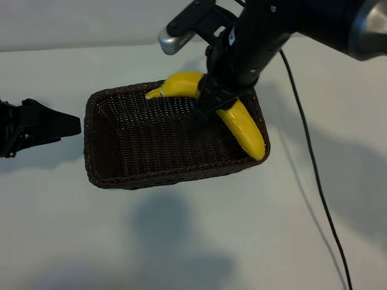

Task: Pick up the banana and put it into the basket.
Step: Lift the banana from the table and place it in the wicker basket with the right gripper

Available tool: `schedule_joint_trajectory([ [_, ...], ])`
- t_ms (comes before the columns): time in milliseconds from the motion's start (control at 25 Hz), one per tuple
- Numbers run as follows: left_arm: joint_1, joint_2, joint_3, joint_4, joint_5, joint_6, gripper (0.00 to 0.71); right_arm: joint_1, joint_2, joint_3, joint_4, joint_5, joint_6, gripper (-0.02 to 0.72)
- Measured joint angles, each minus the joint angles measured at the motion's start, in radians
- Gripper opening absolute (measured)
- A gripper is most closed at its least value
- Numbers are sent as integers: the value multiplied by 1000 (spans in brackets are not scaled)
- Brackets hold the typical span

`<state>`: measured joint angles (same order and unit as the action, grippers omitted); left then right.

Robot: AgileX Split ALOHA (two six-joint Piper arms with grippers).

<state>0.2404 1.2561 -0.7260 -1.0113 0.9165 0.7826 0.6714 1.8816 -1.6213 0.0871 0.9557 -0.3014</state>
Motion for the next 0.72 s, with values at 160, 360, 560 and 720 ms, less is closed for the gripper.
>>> schedule_joint_trajectory([
  [160, 0, 0, 0, 0, 0, 0, 577, 0, 32, -44, 29, 0, -102, 426],
  [360, 0, 0, 0, 0, 0, 1, 577, 7, 43, -58, 76, 1, -305, 426],
  [560, 0, 0, 0, -1, 0, 7, 577, 32, 79, -61, 77, 2, -475, 426],
  [720, 0, 0, 0, -1, 0, 9, 577, 49, 101, -62, 74, -3, -525, 426],
])
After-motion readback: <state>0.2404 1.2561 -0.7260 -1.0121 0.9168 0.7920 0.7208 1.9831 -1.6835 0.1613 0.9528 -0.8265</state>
